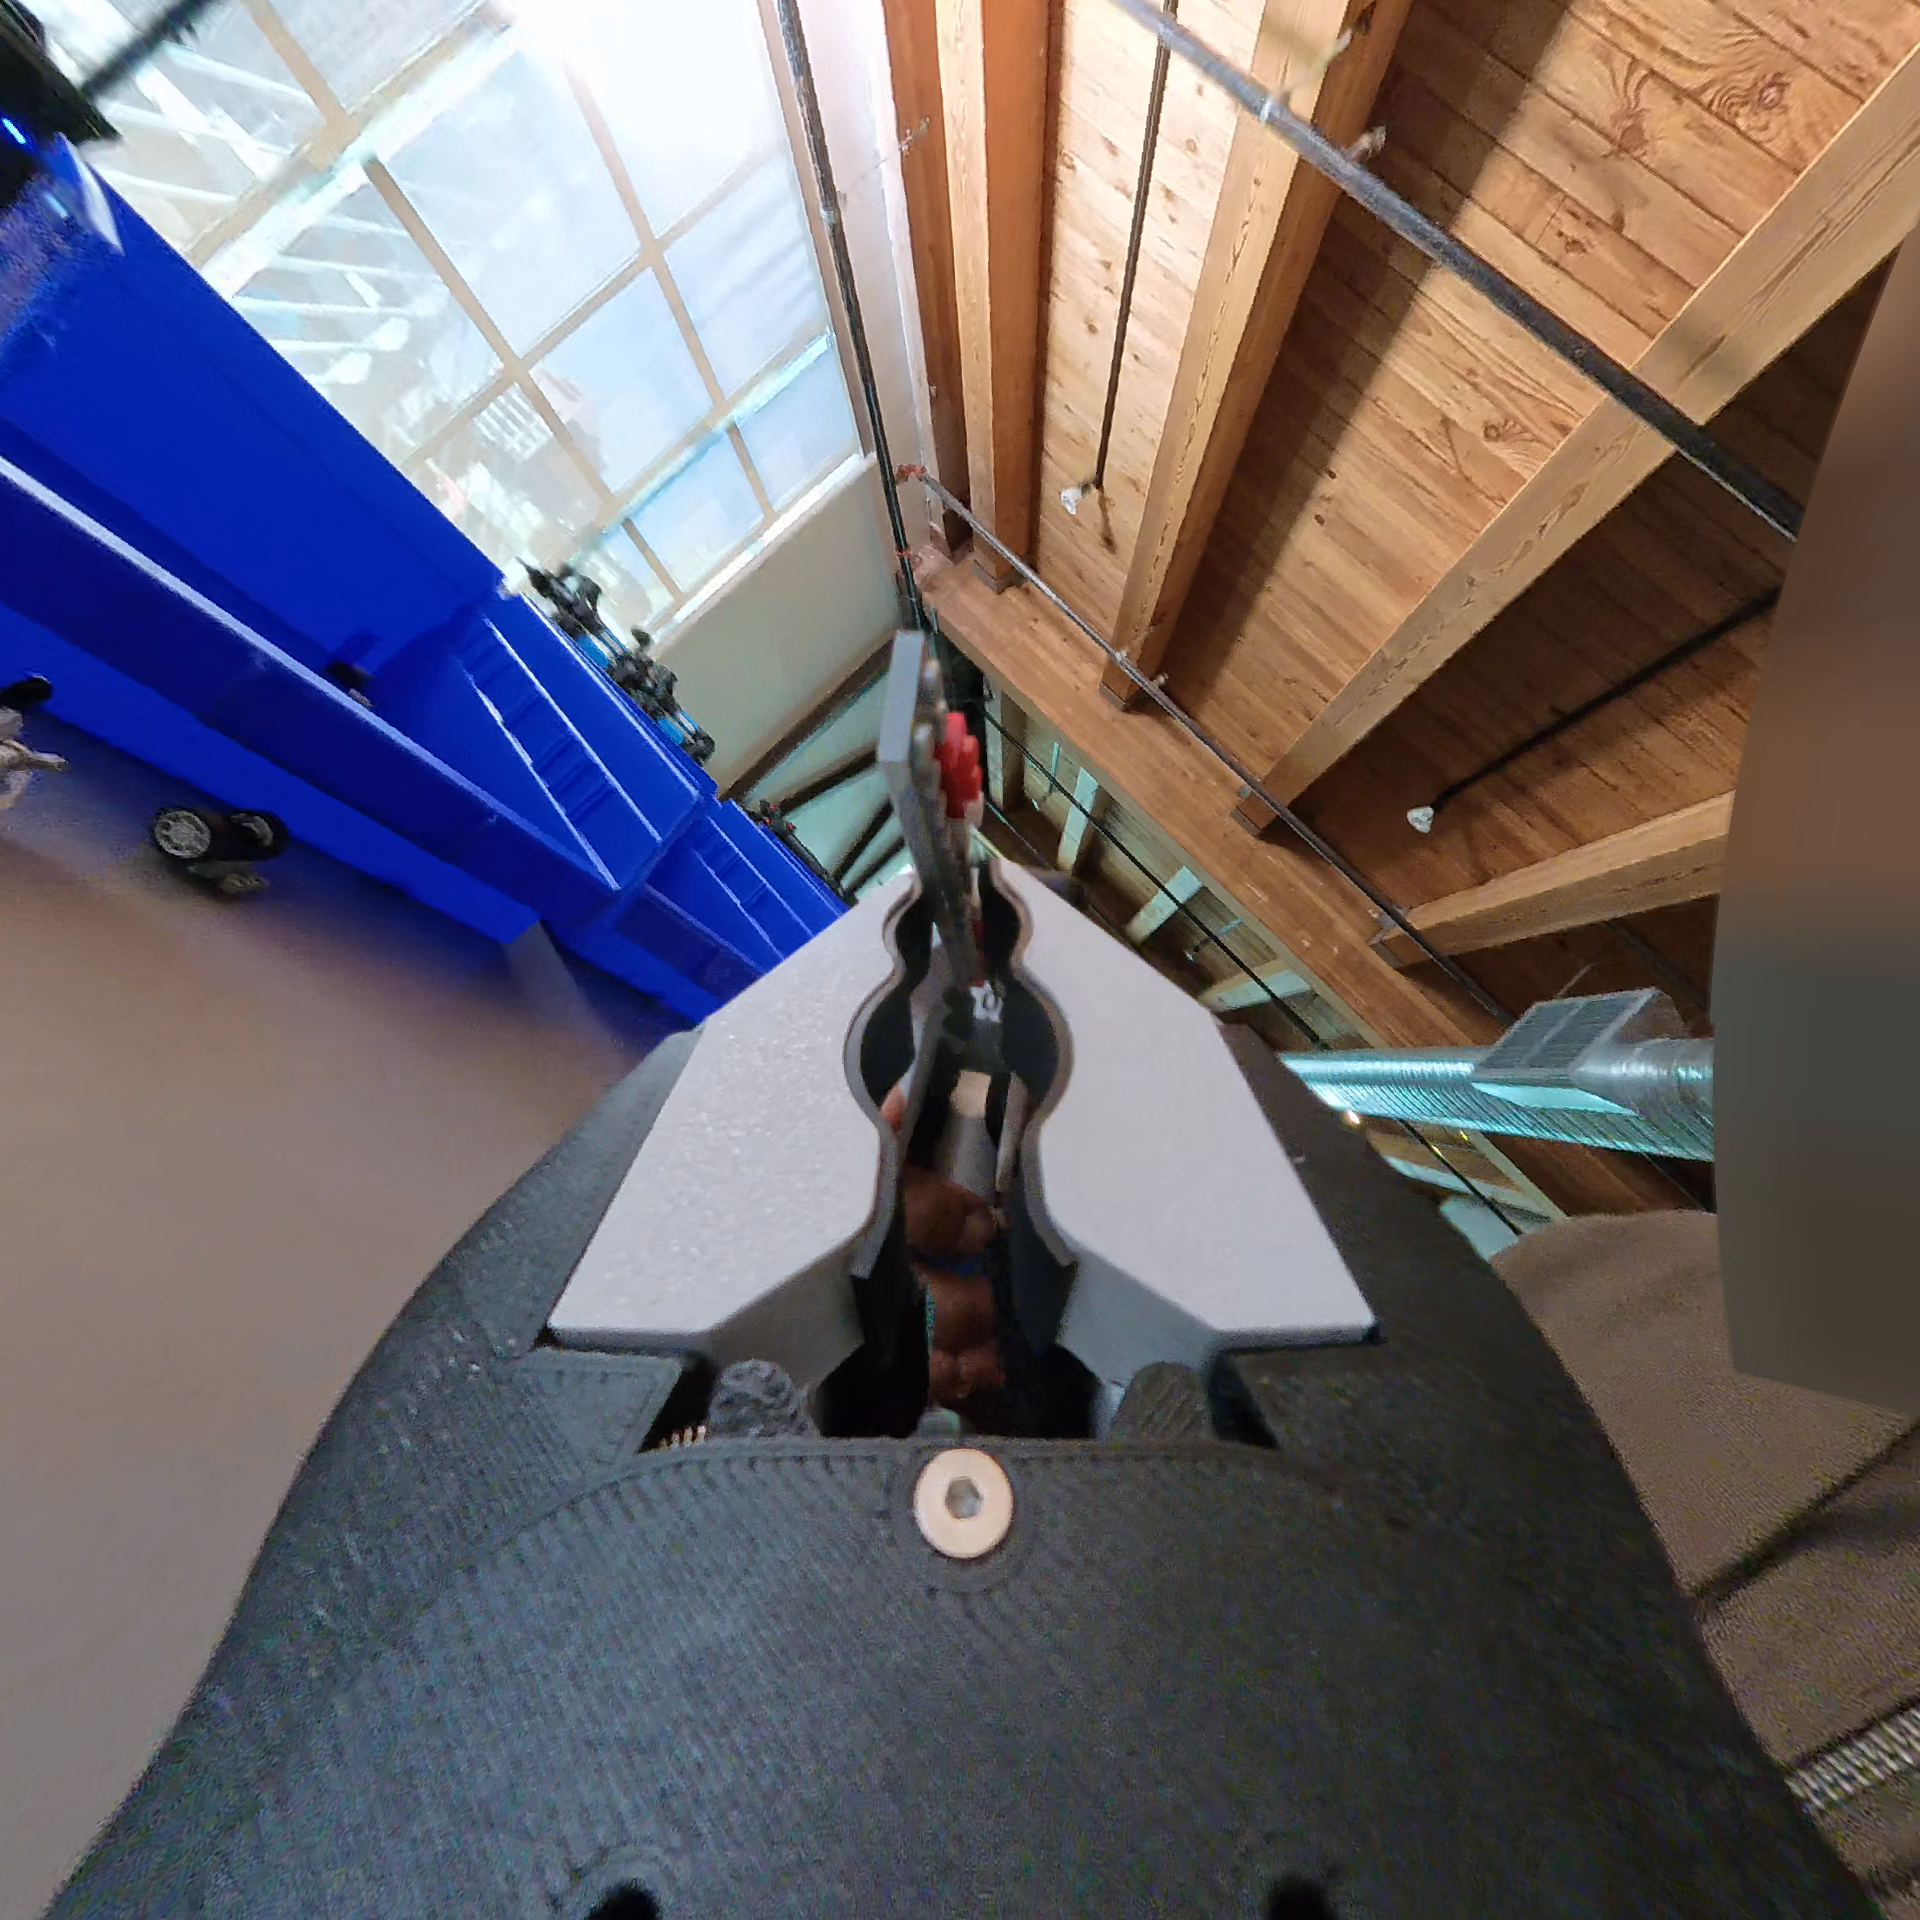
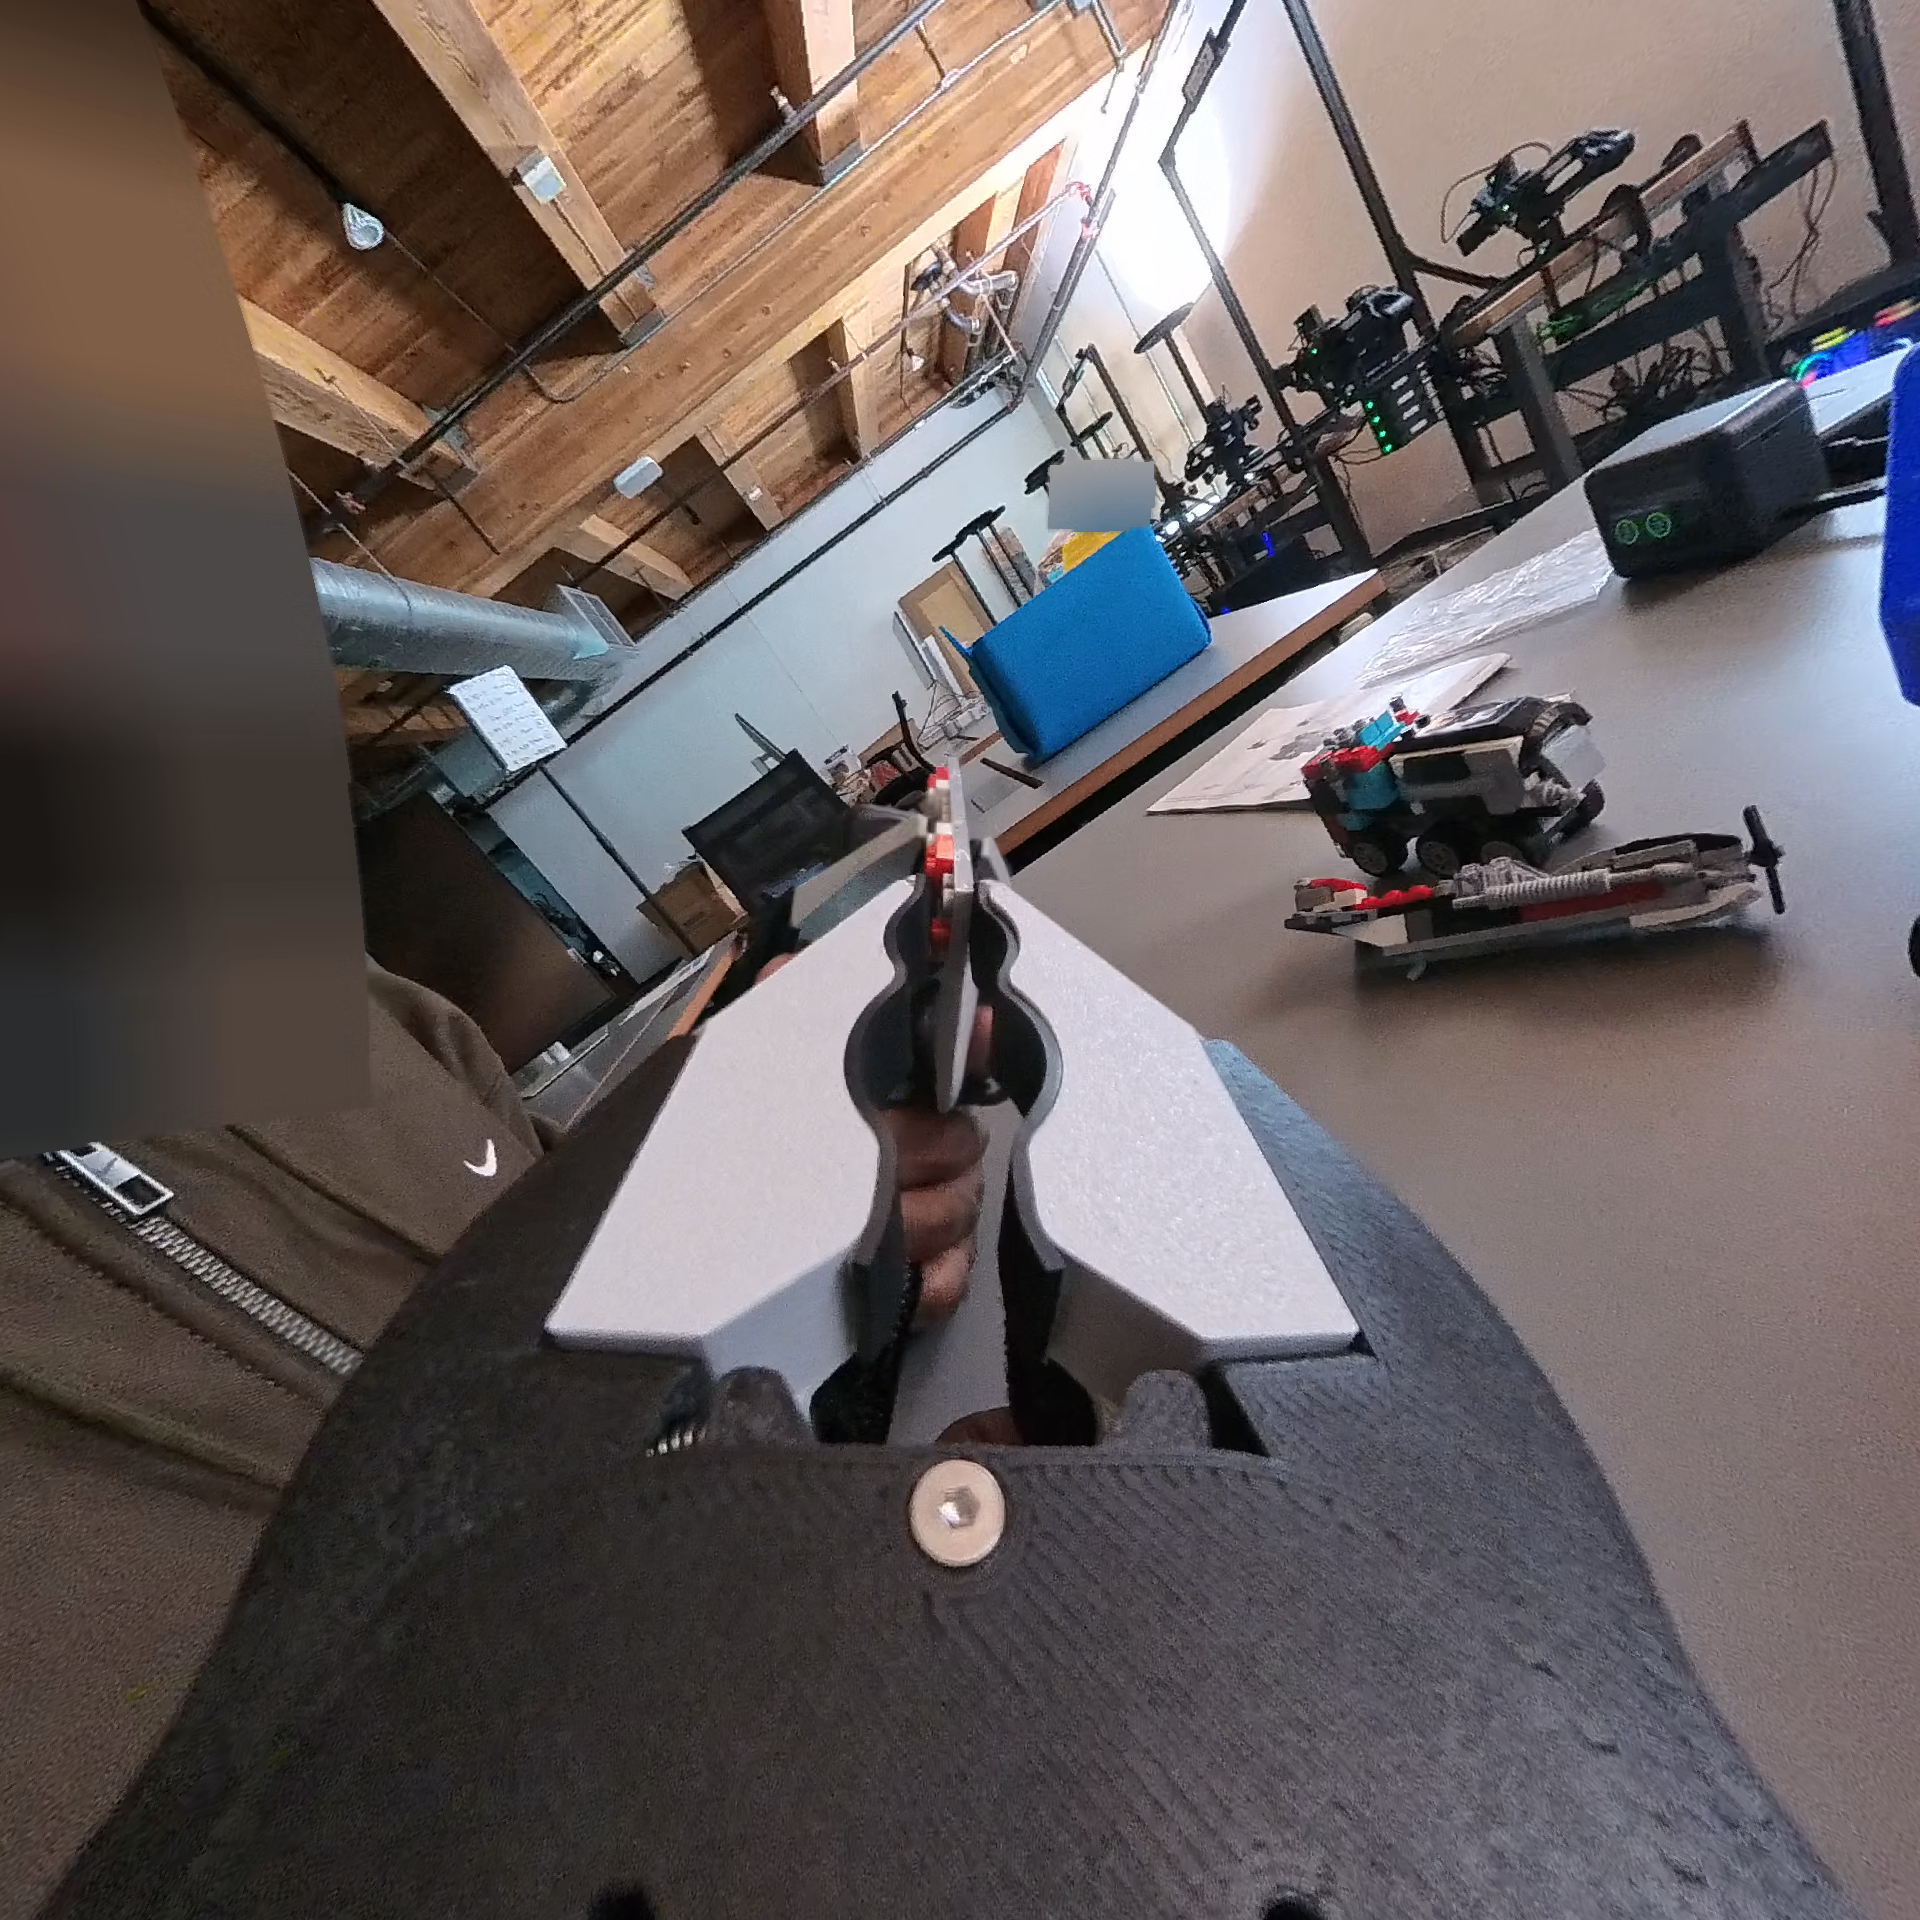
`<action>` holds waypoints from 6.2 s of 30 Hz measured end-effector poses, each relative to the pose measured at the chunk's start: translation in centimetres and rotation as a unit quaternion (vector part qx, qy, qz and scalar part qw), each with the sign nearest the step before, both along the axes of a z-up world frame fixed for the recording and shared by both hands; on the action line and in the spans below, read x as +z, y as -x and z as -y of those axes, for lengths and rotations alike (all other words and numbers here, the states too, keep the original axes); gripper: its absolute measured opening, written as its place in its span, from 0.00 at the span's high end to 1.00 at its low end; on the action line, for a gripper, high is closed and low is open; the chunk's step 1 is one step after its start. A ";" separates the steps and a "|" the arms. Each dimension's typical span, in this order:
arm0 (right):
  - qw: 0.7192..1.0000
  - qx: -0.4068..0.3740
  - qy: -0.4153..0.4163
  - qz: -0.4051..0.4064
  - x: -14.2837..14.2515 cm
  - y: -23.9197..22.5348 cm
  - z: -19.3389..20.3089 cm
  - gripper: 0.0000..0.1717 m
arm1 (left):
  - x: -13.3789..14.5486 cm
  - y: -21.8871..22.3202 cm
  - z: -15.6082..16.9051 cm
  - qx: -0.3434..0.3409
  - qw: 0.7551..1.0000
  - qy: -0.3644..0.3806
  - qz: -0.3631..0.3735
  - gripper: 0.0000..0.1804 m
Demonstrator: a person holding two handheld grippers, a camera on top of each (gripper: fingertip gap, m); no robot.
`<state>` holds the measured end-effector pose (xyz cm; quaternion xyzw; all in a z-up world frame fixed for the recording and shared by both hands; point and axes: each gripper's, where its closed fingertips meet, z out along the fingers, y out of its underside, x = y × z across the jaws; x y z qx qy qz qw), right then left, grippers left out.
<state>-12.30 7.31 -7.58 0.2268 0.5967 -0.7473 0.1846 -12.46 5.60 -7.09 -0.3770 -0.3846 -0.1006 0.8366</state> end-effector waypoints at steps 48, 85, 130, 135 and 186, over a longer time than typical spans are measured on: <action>0.696 -0.267 -0.352 -0.566 -3.5 1.5 3.4 0.94 | -2.3 1.1 2.8 0.180 0.971 0.157 0.029 0.95; 0.824 -0.195 -0.302 -0.438 -4.2 1.6 2.9 0.97 | -2.9 1.6 2.7 0.173 0.969 0.174 0.042 0.95; 0.813 -0.229 -0.322 -0.429 -4.1 2.1 3.9 0.96 | -3.3 2.3 3.8 0.156 0.977 0.119 0.086 0.95; 0.814 -0.227 -0.325 -0.425 -4.2 2.2 4.0 0.96 | -3.3 2.2 3.6 0.155 0.976 0.126 0.082 0.95; 0.857 -0.285 -0.283 -0.325 -3.3 2.1 4.1 0.97 | -2.6 1.8 4.0 0.174 0.976 0.117 0.058 0.95</action>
